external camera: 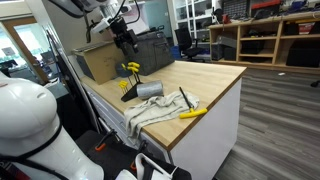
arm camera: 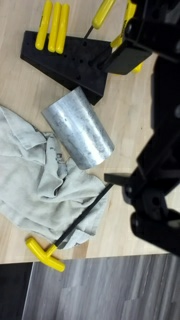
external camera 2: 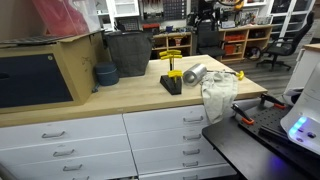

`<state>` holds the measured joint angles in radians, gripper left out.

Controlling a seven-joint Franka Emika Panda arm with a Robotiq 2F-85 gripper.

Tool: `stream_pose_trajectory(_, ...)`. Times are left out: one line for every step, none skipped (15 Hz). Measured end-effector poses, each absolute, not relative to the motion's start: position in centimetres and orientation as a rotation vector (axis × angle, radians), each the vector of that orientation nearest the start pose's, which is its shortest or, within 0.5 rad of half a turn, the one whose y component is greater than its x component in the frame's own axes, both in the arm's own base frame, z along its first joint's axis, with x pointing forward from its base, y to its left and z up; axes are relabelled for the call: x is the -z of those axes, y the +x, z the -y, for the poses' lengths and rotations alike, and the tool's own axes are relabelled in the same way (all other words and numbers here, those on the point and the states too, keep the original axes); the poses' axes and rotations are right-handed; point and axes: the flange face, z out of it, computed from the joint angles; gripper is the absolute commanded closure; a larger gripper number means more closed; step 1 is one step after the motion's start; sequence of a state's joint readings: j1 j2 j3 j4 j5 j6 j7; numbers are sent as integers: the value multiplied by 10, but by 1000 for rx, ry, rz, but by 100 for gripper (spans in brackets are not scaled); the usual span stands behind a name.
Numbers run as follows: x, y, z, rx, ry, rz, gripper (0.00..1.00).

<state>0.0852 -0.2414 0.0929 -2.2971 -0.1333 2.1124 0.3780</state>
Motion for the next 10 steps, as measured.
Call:
stream_pose_trajectory(-452,472,-75,157,-3248,-196,0)
stream_pose_trajectory(-452,473,-70,167,-3245,-176,0)
stream_pose_trajectory(-453,475,-65,176,-3243,-159,0)
stream_pose_trajectory(-452,476,-61,184,-3242,-144,0)
stream_pose_trajectory(-452,476,-58,189,-3241,-130,0)
stream_pose_trajectory(-452,477,-56,193,-3241,-120,0)
stream_pose_trajectory(-451,477,-55,199,-3239,-112,0)
stream_pose_trajectory(-450,477,-54,204,-3237,-114,0)
stream_pose_trajectory(-450,477,-54,201,-3229,-128,0)
stream_pose_trajectory(-450,477,-55,200,-3227,-129,0)
